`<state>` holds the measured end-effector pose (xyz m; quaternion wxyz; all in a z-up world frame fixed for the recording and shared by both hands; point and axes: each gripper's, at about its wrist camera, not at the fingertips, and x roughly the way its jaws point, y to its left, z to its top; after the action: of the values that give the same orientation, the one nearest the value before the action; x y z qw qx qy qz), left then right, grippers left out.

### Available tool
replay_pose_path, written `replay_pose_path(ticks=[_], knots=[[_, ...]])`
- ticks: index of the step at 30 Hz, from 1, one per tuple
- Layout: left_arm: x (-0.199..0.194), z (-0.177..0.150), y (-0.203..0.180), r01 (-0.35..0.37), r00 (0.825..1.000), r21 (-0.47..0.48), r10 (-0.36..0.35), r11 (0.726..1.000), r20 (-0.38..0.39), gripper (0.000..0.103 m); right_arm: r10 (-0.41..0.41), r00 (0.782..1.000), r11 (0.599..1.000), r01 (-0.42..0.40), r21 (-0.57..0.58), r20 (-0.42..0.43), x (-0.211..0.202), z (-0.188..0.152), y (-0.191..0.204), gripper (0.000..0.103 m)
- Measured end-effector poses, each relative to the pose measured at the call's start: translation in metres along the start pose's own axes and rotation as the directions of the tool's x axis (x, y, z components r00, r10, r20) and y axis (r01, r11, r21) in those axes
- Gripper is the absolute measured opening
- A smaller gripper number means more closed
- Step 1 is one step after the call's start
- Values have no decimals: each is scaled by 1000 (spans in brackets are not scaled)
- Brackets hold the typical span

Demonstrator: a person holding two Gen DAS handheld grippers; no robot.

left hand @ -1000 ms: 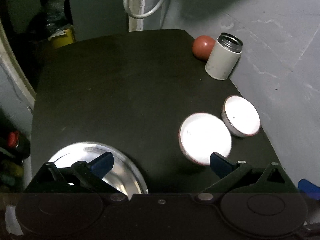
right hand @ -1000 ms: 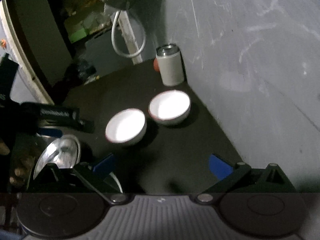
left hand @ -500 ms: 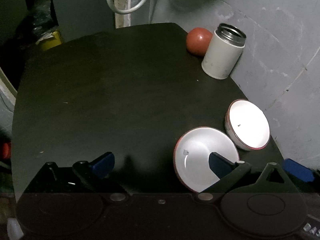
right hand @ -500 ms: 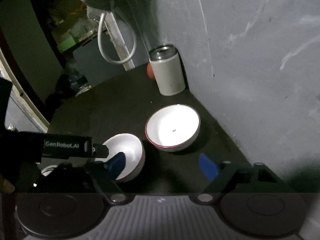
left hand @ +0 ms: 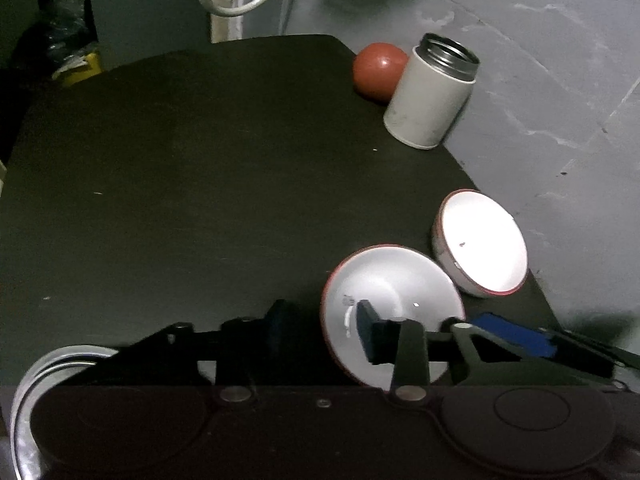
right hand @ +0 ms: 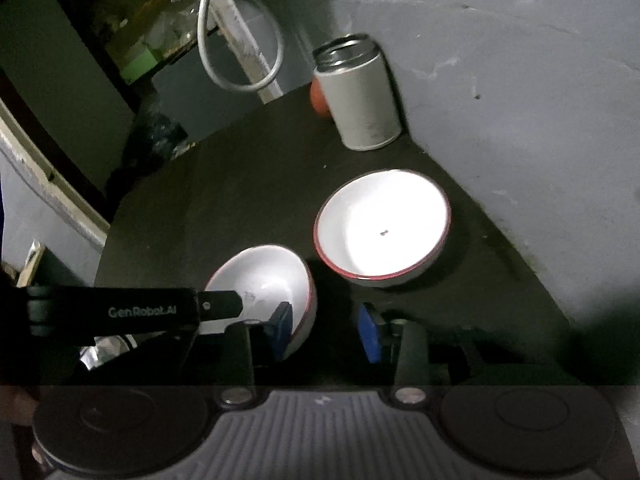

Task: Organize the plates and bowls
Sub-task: 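Move the left gripper to a red-rimmed white bowl and grasp its rim, then lift the white bowl with the left gripper toward the steel bowl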

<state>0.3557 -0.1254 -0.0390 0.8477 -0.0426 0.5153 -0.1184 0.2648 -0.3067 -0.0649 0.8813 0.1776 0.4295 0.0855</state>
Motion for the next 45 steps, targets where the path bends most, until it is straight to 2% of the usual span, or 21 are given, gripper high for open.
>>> replay_pose_path(ticks=[5,10,11,17,22,28,39,45], knots=[[3,-3,3,35,999,-28,-35,999,-4,16,-5,999,1000,5,-21,-36,8,4,5,39],[1,-8,4,24,1000,-49,-24,998,-3,9,27,999,999,-28,-30,-43,10,3,8,21],[0,-9,3,24,1000,-53,-24,998,0,9,33,999,999,-34,-33,-42,10,2,9,17],[-15,-20,0,-8,1000,-37,9,999,29,9,60,998,997,-61,-36,-30,5,-5,11,16],[-33,-25,3,8,997,-64,-3,998,78,9,93,996,994,-92,-66,5,-13,-6,15,16],[-69,-40,8,73,987,-96,-58,993,151,9,156,987,983,-152,-101,31,-45,-7,18,16],[-112,-74,12,114,979,-106,-93,988,180,9,243,970,948,-239,-209,-9,-86,-20,28,17],[-122,-86,13,126,981,-101,-109,987,162,9,248,968,933,-251,-259,-47,-98,-28,34,17]])
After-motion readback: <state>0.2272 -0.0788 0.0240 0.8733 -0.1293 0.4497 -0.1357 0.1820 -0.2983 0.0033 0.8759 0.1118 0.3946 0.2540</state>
